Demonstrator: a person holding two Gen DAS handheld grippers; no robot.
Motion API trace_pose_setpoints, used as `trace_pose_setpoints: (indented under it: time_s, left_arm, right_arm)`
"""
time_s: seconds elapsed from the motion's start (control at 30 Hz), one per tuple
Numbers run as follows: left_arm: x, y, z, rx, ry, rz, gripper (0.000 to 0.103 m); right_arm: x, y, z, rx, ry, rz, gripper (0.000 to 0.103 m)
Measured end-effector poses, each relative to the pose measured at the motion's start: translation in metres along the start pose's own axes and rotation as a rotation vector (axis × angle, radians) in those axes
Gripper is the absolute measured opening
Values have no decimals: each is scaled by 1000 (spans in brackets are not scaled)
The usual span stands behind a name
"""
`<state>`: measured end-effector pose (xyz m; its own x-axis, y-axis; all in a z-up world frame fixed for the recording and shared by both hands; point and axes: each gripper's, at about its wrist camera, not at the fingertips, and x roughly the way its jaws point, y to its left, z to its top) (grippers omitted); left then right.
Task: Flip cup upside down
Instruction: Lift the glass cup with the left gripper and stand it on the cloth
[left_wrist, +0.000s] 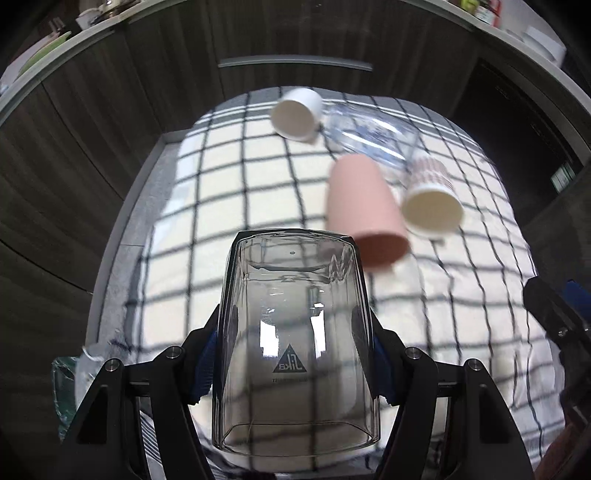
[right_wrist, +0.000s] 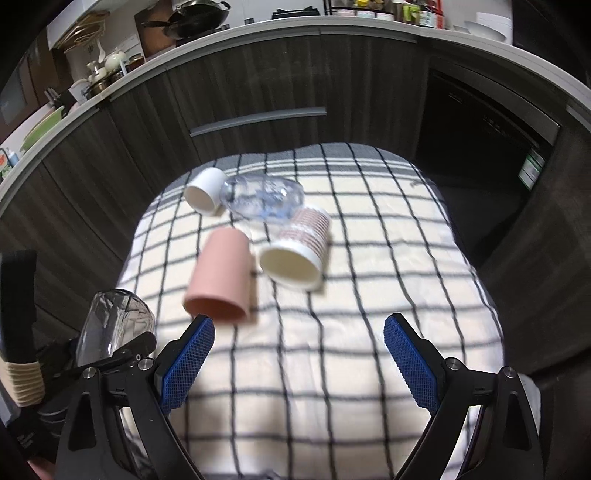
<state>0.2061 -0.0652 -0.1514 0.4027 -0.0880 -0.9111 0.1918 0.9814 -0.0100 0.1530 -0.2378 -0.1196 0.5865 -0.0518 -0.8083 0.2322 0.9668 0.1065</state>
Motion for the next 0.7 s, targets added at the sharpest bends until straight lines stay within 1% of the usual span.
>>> trace_pose_setpoints:
  time_s: [0.13,0.2,0.3,0.43,0.57,0.7]
  left_arm:
    - [1,-23,-13,37,1,-14,67]
    - [5,-36,-17,62,-7,-14,67]
    - [12,-50,-23,84,2,-26,67]
    - [23,-68,-26,116,-2,-28,67]
    - [32,-78,-27,134,-10,-17,67]
    - [43,-84,-29,152,0,2,67]
  right_arm:
    - [-4,-18,-19,10,11,-25,93]
    - [-3,-29,-27,20,19,-38,93]
    - [1,-42,-35,32,30,-58,93]
    - [5,-56,-42,44,38,-87,93]
    - [10,-66,-45,58,42,-105,93]
    - [15,-71,-45,65,49,-109,93]
